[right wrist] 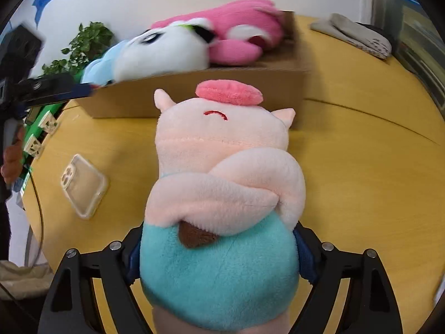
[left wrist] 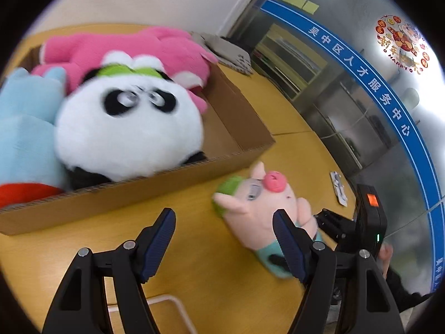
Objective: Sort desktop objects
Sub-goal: 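Move both grippers to the pink pig plush and close on it, then carry the pink pig plush with both grippers into the box and release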
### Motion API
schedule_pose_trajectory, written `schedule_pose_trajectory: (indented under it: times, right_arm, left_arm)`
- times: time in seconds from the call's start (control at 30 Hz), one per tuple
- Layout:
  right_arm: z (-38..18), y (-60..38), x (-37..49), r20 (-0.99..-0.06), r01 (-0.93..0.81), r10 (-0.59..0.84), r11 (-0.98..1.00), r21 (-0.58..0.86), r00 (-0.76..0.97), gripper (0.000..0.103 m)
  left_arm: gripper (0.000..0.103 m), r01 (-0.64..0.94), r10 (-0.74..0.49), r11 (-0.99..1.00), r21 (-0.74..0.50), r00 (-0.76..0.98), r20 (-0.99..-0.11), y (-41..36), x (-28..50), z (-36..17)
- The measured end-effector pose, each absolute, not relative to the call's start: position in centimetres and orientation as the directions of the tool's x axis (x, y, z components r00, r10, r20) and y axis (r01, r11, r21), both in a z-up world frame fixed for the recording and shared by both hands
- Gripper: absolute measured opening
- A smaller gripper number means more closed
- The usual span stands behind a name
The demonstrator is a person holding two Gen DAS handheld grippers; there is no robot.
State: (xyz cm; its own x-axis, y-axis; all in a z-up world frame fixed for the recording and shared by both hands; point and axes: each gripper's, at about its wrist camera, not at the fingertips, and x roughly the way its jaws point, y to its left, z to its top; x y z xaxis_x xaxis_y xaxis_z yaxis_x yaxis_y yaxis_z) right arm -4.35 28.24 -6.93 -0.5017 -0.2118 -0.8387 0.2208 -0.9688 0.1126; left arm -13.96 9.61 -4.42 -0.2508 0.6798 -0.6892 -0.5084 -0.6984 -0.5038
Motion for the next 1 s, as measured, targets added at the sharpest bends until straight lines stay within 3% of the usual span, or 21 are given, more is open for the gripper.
schedule_pose_trajectory:
  times: [0.13,0.23,0.3,0.47,0.53,0.67,0.8,0.93,1.0]
  right_arm:
    - [-6.9,25.4,-3.0,-0.815,0.170,-0.094,-0.985,-0.005,-0.571,0.091]
    - [-7.1,22.7,-1.7,-0.800,0.213,-0.004,-0.965,-0.155,-0.599,0.098]
    - [-7.5,22.9,-1.0,-0.799,0.227,0.003,-0.958,-0.175,-0.601,0.099]
    - [-5.2,28.0,0.4,-0.793,0.203,-0.195,-0.975,0.092,-0.578,0.099]
    - [-4.9,28.8,0.5,-0.794,0.193,-0.217,-0.973,0.128,-0.568,0.098]
    - [-5.1,29.1,0.9,-0.794,0.194,-0.241,-0.968,0.158,-0.559,0.087]
    - [-5.2,28.8,1.2,-0.784,0.215,-0.247,-0.965,0.148,-0.569,0.083]
    - [-5.1,27.5,1.4,-0.767,0.243,-0.236,-0.964,0.108,-0.597,0.080]
    - [-4.9,27.2,1.6,-0.750,0.245,-0.230,-0.965,0.094,-0.620,0.076]
  left_arm:
    - [0.072,-0.489,0.677,-0.692,-0.532,-0.185,-0.712,12.8,-14.6,-7.5]
    - [0.074,-0.484,0.682,-0.686,-0.543,-0.170,-0.711,13.9,-15.0,-8.8]
    - [0.075,-0.479,0.702,-0.668,-0.569,-0.151,-0.696,13.9,-15.3,-9.2]
    - [0.075,-0.513,0.691,-0.664,-0.545,-0.141,-0.709,14.6,-14.8,-9.1]
    - [0.075,-0.515,0.692,-0.662,-0.544,-0.140,-0.709,14.8,-14.8,-9.1]
    - [0.074,-0.509,0.692,-0.665,-0.547,-0.145,-0.707,14.7,-15.0,-8.5]
    - [0.075,-0.554,0.730,-0.621,-0.555,-0.151,-0.666,15.8,-15.0,-6.4]
    - [0.075,-0.586,0.640,-0.667,-0.460,-0.134,-0.757,18.6,-15.2,-8.2]
    - [0.070,-0.566,0.660,-0.664,-0.489,-0.135,-0.739,18.1,-15.7,-8.1]
